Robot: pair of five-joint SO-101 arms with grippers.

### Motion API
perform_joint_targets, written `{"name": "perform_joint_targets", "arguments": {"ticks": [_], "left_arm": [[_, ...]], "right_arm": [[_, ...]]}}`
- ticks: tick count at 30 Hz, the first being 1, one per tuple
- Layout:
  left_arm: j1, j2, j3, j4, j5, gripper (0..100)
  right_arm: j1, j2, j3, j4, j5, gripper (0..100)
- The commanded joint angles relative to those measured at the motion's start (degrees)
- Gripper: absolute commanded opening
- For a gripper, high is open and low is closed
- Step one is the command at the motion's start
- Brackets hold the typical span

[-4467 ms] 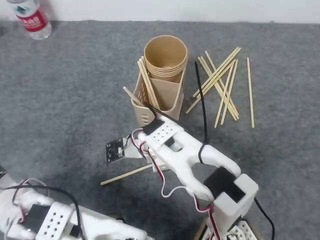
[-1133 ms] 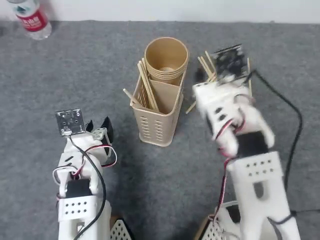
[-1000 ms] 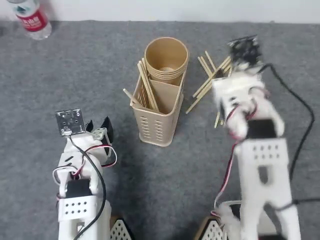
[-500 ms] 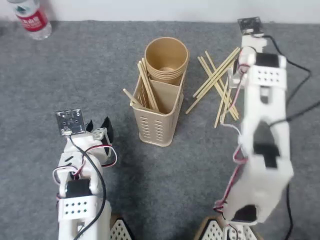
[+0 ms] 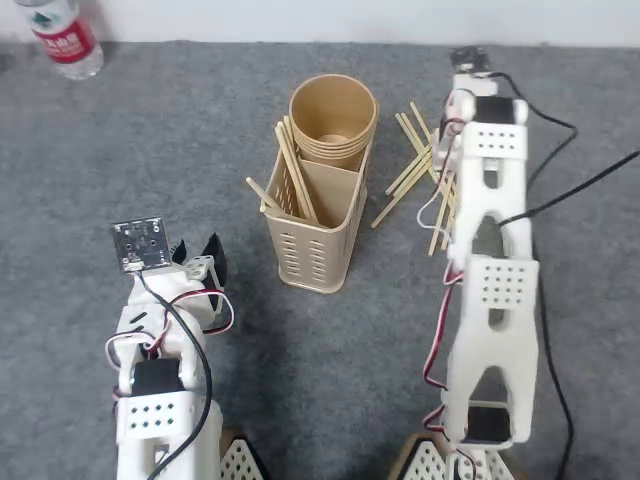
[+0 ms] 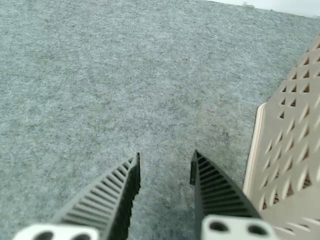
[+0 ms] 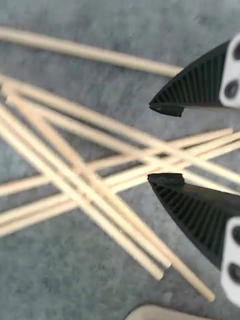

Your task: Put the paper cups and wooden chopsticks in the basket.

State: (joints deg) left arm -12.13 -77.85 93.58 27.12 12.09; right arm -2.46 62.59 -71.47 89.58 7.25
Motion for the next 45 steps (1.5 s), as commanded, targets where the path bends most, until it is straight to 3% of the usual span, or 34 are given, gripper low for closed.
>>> {"name": "perform_joint_targets", "arguments": {"ticks": [1, 17, 21, 34, 36, 39, 45], "left_arm": [[0.26, -0.62, -0.13, -1.23, -0.44, 17], [0.26, -0.62, -0.13, -1.14, -0.44, 17], [0.18, -0.62, -0.13, -1.14, -0.44, 17], [0.00, -0.62, -0.13, -1.14, -0.44, 17], [0.00, -0.62, -0.13, -1.14, -0.44, 17], [0.00, -0.62, -0.13, -1.14, -0.44, 17], [0.00, -0.62, -0.13, -1.14, -0.44, 17]], "right_arm": [[-1.36, 2.68, -9.05, 1.10, -0.97, 19.1], [1.01, 8.66, -12.40, 0.13, -1.32, 19.1], [2.77, 8.66, -11.96, 0.13, -4.92, 19.0], [2.77, 11.74, -11.87, 0.22, -1.49, 18.9], [3.03, 11.74, -11.87, 0.40, -1.49, 15.3], [4.00, 11.82, -11.87, 0.40, -1.49, 0.6], [4.88, 11.74, -11.87, 0.84, -1.49, 2.1]]}}
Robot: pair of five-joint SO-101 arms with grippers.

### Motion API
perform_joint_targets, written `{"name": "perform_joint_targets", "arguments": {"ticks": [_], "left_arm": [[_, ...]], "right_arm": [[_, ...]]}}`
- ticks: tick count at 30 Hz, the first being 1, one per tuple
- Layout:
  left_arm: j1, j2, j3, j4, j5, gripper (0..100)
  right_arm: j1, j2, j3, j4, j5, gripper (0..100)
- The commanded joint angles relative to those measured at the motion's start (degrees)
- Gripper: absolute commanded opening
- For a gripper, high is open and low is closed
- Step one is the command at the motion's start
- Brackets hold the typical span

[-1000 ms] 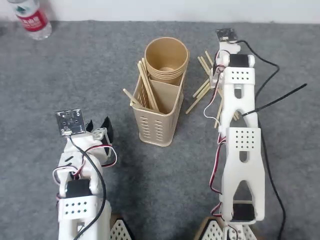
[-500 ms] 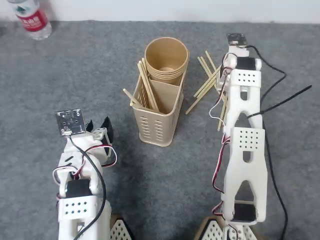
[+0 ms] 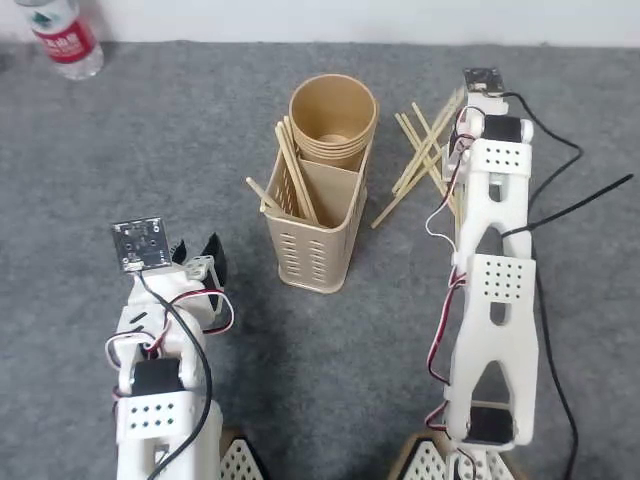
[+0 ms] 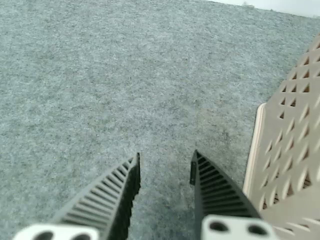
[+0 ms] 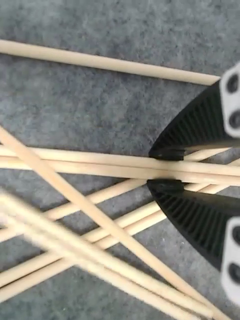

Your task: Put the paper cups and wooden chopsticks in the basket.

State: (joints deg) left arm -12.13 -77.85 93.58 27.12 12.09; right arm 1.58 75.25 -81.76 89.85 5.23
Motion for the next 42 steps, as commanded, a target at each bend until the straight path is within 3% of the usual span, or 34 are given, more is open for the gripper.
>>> {"name": "perform_joint_targets", "arguments": {"ticks": [1, 11, 21, 32, 35, 42], "left_arm": [[0.00, -0.62, -0.13, -1.14, -0.44, 17], [0.09, -0.62, -0.13, -1.14, -0.44, 17], [0.09, -0.62, -0.13, -1.14, -0.44, 17], [0.09, -0.62, -0.13, -1.14, -0.44, 17], [0.18, -0.62, -0.13, -1.14, -0.44, 17], [0.18, -0.62, -0.13, -1.14, -0.44, 17]], "right_arm": [[0.84, -0.92, -1.58, 0.57, 0.53, 0.8], [0.92, -4.44, -1.67, 4.18, 0.53, 0.7], [0.92, -23.87, -1.67, 12.00, 0.35, 0.7], [0.31, -44.70, -0.62, 13.32, -0.70, 0.7], [-1.98, -52.09, 5.80, 13.41, -3.34, 0.7], [-13.85, -76.79, 36.31, 12.26, -3.87, 0.7]]}}
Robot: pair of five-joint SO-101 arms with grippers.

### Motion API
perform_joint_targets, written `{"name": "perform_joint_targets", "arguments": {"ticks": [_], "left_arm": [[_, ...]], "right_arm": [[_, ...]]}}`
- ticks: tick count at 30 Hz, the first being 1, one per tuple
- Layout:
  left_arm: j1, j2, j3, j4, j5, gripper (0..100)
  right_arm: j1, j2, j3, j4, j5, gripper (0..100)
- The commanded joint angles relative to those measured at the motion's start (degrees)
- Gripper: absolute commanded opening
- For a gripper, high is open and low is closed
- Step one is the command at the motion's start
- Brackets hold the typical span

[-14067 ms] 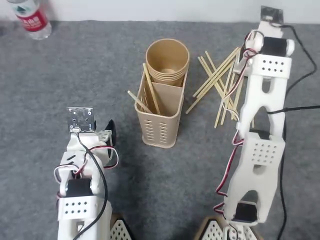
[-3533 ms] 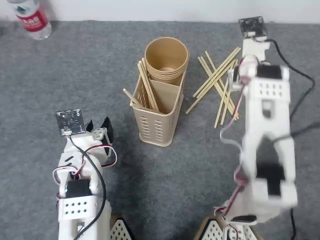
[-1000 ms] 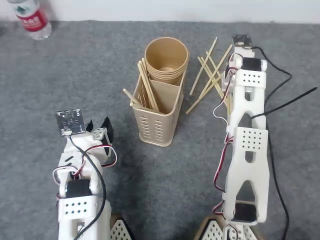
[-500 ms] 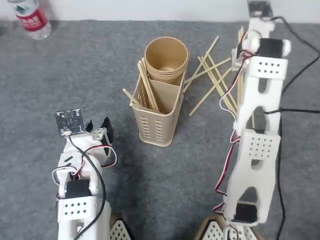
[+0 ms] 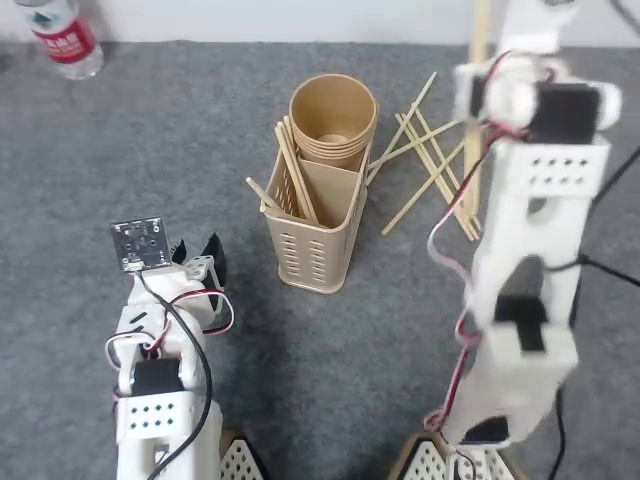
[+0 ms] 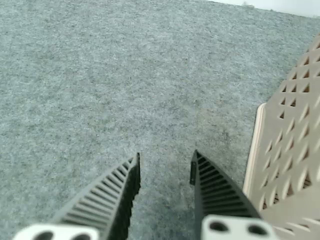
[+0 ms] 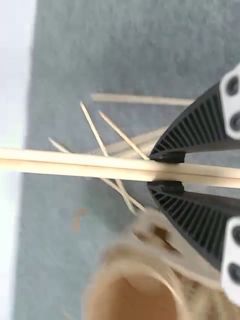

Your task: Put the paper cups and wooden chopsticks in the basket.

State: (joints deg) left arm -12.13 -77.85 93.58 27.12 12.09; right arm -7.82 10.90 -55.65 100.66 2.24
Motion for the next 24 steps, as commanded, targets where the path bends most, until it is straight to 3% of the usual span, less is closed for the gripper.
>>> {"name": "perform_joint_targets", "arguments": {"ticks": [1, 10, 15, 19, 24], "left_arm": [[0.26, -0.62, -0.13, -1.14, -0.44, 17], [0.00, -0.62, -0.04, -1.14, -0.44, 17], [-0.09, -0.62, -0.31, 0.70, -0.53, 17], [-0.09, -0.62, -0.31, 0.62, -0.53, 17], [0.26, -0.62, -0.40, 0.44, -0.53, 17]], "right_arm": [[-5.93, -15.52, 12.48, 0.66, -0.79, 0.7], [-16.92, -25.98, 29.36, -22.11, -0.53, 0.7], [-24.48, -26.15, 35.08, -34.51, 9.85, 0.7], [-24.40, -28.53, 43.78, -43.21, 6.24, 0.7], [-23.25, -41.36, 70.68, -66.51, 3.52, 0.7]]}}
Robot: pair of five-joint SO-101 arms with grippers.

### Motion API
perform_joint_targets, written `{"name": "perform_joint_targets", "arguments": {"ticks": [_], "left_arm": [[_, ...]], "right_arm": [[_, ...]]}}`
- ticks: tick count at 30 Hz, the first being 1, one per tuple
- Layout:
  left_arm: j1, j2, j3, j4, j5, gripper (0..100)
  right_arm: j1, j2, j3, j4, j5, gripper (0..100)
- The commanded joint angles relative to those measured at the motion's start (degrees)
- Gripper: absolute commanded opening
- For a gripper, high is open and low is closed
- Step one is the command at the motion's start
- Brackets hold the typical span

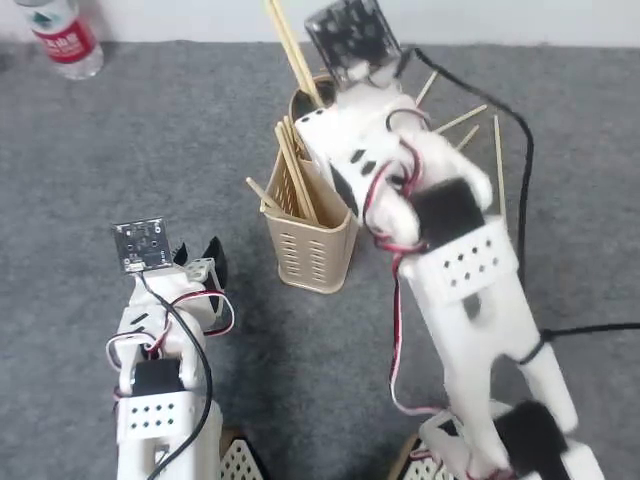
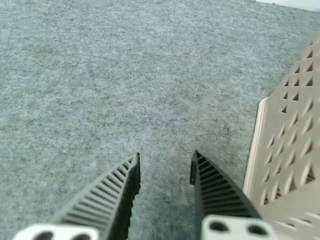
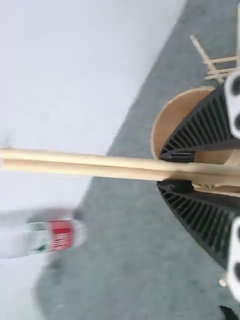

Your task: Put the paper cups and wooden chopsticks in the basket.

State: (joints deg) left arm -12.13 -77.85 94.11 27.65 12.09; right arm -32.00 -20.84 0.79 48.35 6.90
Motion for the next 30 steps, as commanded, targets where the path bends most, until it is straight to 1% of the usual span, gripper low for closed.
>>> {"name": "perform_joint_targets", "arguments": {"ticks": [1, 4, 6, 9, 14, 19, 22, 25, 30], "left_arm": [[0.26, -0.62, -1.01, -0.09, -0.53, 17], [0.35, -0.62, -1.01, -0.09, -0.53, 17], [0.35, -0.62, -1.01, -0.62, -0.53, 17], [0.35, -0.62, -0.75, -1.76, -0.53, 17], [0.35, -0.62, -0.66, -1.76, -0.53, 17], [0.35, -0.62, -0.66, -1.76, -0.53, 17], [0.35, -0.62, -0.66, -1.67, -0.53, 17], [0.35, -0.62, -0.66, -1.67, -0.53, 17], [0.35, -0.62, -0.66, -1.67, -0.53, 17]], "right_arm": [[0.84, -13.76, 20.66, -19.91, -1.23, 0.7], [-0.57, -25.10, 36.13, -33.01, -0.79, 0.6], [-1.36, -30.55, 41.58, -35.38, -0.53, 0.6], [-2.95, -33.80, 40.35, -32.92, 2.37, 0.6], [-4.88, -34.07, 30.07, -24.31, 2.37, 0.6], [-5.41, -32.04, 30.15, -24.40, 1.58, 0.7], [-4.97, -31.16, 33.23, -30.99, -1.32, 0.7], [-5.23, -30.90, 35.60, -38.11, -1.41, 0.7], [-5.14, -30.46, 41.41, -43.65, -1.49, 0.7]]}}
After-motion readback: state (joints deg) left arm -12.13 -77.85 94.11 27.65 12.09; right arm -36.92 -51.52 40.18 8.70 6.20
